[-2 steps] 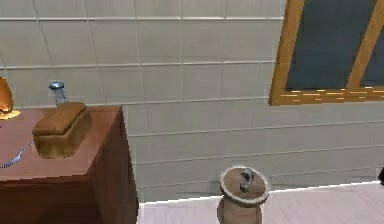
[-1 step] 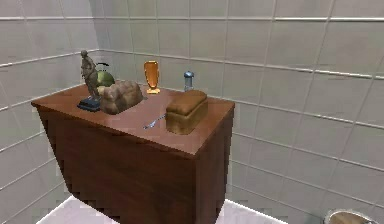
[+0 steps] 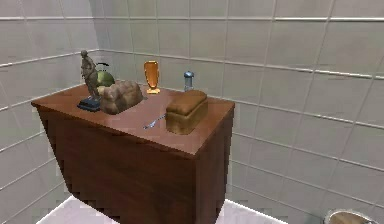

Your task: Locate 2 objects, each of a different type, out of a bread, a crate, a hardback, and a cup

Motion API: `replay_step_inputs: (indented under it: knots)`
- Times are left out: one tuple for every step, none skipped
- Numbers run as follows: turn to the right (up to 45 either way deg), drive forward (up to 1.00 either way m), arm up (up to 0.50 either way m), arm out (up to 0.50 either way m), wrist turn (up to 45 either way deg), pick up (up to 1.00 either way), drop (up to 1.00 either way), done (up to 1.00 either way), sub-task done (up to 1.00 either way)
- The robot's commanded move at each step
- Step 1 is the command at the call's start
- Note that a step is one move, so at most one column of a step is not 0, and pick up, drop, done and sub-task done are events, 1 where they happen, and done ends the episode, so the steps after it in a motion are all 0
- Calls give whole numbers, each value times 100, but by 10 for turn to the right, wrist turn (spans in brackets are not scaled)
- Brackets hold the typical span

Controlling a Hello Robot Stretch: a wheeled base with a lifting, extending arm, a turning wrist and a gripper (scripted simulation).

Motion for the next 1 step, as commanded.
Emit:
replay_step_inputs:
  knots:
    - [-450, 0, 0, 0, 0, 0, 0, 0, 0]
